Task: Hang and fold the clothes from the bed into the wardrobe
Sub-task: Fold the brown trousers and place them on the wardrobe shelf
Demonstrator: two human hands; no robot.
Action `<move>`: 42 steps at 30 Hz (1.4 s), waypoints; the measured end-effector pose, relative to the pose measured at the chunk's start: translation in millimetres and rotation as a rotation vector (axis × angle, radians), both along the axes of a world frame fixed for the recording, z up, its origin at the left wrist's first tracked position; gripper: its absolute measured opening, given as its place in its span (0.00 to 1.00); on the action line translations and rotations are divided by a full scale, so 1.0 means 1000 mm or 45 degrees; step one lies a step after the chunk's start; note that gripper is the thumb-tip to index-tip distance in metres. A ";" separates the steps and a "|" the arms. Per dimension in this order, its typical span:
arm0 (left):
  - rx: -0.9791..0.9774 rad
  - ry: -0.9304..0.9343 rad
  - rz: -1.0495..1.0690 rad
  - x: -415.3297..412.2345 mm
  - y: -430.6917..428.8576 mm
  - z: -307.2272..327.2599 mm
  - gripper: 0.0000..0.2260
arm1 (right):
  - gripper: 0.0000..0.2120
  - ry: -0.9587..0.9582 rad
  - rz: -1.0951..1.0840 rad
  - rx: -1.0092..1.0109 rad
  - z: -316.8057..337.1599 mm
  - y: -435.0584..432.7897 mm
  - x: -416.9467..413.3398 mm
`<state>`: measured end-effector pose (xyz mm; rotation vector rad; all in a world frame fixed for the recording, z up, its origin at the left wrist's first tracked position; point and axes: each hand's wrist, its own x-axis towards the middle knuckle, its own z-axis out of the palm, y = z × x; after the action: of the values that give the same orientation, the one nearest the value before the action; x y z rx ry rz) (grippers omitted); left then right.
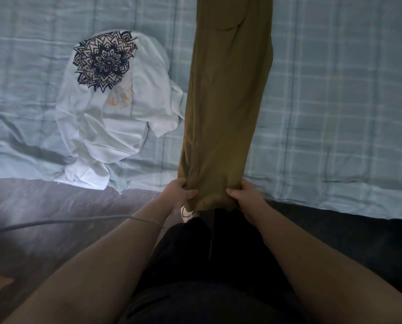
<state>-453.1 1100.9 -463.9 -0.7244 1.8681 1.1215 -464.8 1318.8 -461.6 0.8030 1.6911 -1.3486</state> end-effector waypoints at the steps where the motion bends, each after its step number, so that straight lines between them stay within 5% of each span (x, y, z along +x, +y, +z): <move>1: -0.052 0.003 -0.079 -0.002 0.002 0.002 0.09 | 0.20 -0.011 -0.017 -0.015 -0.006 0.000 0.003; 5: -0.124 0.102 0.010 -0.006 0.006 0.018 0.05 | 0.13 -0.013 -0.075 -0.004 -0.001 -0.003 0.007; 13: 0.267 0.507 0.498 -0.013 -0.012 0.065 0.14 | 0.08 0.253 -0.085 -0.069 0.049 -0.011 -0.008; 18: -0.219 0.285 0.128 0.009 -0.022 0.025 0.08 | 0.12 0.147 0.086 0.151 0.017 -0.021 -0.003; 22: -0.311 0.193 0.099 0.020 -0.013 -0.001 0.10 | 0.15 0.064 0.075 0.256 -0.002 -0.027 0.005; 28: -0.259 0.070 0.236 0.023 -0.005 -0.015 0.22 | 0.23 0.037 -0.118 0.365 -0.010 -0.029 0.014; 34: -0.112 -0.045 0.476 0.022 -0.004 -0.013 0.15 | 0.29 -0.056 -0.264 0.177 -0.017 -0.025 0.022; 42: 0.068 -0.105 0.601 0.020 -0.004 0.000 0.06 | 0.13 -0.192 -0.197 -0.114 -0.003 -0.019 0.018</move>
<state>-433.2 1096.7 -464.0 -1.2028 1.6321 1.4009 -446.3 1300.0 -464.2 0.9745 1.4666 -1.4199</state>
